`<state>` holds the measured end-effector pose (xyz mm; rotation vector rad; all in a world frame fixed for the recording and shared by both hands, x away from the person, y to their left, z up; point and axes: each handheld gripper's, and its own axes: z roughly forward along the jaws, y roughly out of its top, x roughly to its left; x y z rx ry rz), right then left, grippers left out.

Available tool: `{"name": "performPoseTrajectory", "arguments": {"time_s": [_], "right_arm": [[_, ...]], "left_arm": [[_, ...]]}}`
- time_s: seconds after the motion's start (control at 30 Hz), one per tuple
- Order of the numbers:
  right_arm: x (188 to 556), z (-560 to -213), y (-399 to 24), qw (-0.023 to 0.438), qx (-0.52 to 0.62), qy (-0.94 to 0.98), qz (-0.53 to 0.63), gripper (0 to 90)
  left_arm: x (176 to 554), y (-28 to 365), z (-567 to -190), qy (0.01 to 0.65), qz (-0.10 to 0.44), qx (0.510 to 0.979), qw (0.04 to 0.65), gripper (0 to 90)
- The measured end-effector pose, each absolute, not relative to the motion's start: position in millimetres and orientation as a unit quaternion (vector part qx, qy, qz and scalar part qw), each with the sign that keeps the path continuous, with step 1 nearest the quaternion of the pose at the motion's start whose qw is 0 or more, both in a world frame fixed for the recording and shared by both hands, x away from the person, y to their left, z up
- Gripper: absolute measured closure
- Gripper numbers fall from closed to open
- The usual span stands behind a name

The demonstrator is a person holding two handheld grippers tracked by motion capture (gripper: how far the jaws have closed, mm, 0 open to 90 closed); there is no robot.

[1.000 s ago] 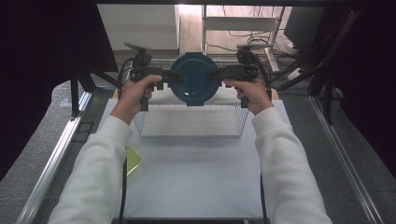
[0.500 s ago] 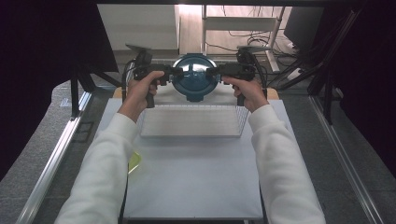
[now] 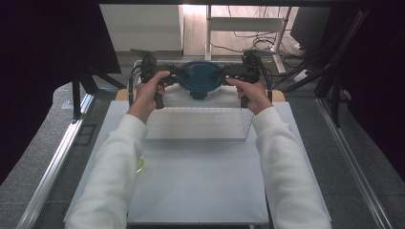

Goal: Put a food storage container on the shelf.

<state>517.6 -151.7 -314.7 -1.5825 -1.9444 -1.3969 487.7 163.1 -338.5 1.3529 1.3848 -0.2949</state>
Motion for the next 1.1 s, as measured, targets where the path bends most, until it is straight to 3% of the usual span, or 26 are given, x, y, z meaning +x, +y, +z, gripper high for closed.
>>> {"name": "performPoseTrajectory", "arguments": {"time_s": [0.2,0.23,0.27,0.3,0.33,0.57,0.77,1.1], "right_arm": [[516.2,-314.7,-151.5,0.130,-0.546,-0.672,-0.483,31.0],[513.7,-313.3,-147.9,0.114,-0.555,-0.669,-0.481,25.6],[513.7,-313.3,-147.9,0.114,-0.555,-0.669,-0.481,25.6],[510.2,-311.3,-143.6,0.091,-0.565,-0.667,-0.477,16.1],[509.0,-310.6,-142.8,0.084,-0.565,-0.668,-0.477,13.2],[485.9,-295.4,-141.0,0.030,-0.555,-0.672,-0.489,6.8],[455.9,-290.9,-147.5,-0.007,-0.516,-0.677,-0.525,7.2],[410.2,-287.7,-158.1,-0.059,-0.437,-0.729,-0.524,17.3]], "left_arm": [[487.0,161.9,-339.7,0.581,-0.116,0.577,0.563,34.1],[485.7,159.5,-338.2,0.576,-0.098,0.587,0.561,30.9],[485.7,159.5,-338.2,0.576,-0.098,0.587,0.561,28.6],[481.8,159.4,-334.7,0.575,-0.071,0.584,0.569,26.0],[479.8,159.9,-332.4,0.575,-0.058,0.583,0.571,23.7],[456.4,166.2,-315.5,0.547,-0.006,0.602,0.582,17.9],[424.9,169.7,-309.4,0.512,0.004,0.615,0.599,18.8],[365.1,171.4,-313.1,0.458,0.042,0.670,0.583,20.4]]}}
